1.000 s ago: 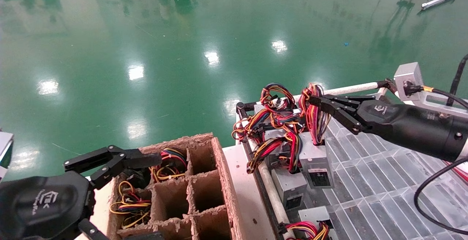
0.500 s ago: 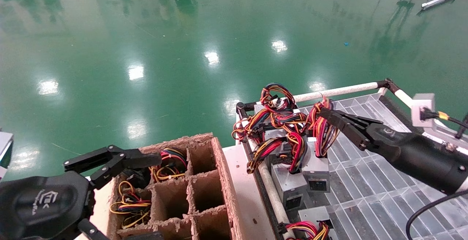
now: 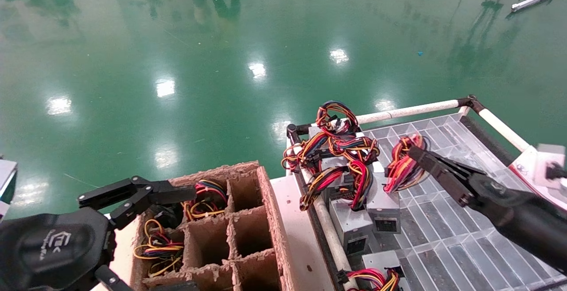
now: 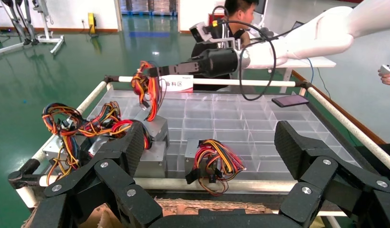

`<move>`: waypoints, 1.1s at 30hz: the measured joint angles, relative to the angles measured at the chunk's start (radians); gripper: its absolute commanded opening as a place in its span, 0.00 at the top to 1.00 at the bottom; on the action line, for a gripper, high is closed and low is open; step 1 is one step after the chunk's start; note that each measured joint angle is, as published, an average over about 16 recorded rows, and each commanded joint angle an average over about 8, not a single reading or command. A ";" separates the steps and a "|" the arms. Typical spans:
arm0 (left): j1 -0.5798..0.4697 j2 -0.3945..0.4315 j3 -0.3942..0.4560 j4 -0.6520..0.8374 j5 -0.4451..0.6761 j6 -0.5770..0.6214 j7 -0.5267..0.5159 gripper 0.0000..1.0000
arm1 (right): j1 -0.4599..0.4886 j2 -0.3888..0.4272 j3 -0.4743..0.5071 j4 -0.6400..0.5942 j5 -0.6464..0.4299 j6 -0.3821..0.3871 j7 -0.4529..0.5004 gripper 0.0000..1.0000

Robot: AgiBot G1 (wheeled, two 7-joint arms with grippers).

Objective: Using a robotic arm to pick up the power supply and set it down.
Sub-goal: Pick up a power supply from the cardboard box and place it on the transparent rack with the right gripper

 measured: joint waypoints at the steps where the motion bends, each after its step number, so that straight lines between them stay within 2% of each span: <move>1: 0.000 0.000 0.000 0.000 0.000 0.000 0.000 0.04 | -0.015 0.007 0.004 0.014 0.008 -0.001 0.001 1.00; 10: 0.000 0.000 0.000 0.000 0.000 0.000 0.000 0.03 | -0.138 0.079 0.034 0.147 0.078 -0.003 0.005 1.00; 16: 0.000 0.000 0.000 0.000 0.000 0.000 0.000 0.02 | -0.179 0.108 0.038 0.200 0.101 0.004 0.005 1.00; 26: 0.000 0.000 0.000 0.000 0.000 0.000 0.000 0.03 | -0.145 0.083 0.015 0.150 0.078 0.051 0.001 0.83; 27: 0.000 0.000 0.000 0.000 0.000 0.000 0.000 0.03 | -0.138 0.077 0.012 0.140 0.074 0.057 0.001 0.76; 33: 0.000 0.000 0.000 0.000 0.000 0.000 0.000 0.05 | -0.105 0.047 -0.004 0.085 0.048 0.092 -0.002 0.14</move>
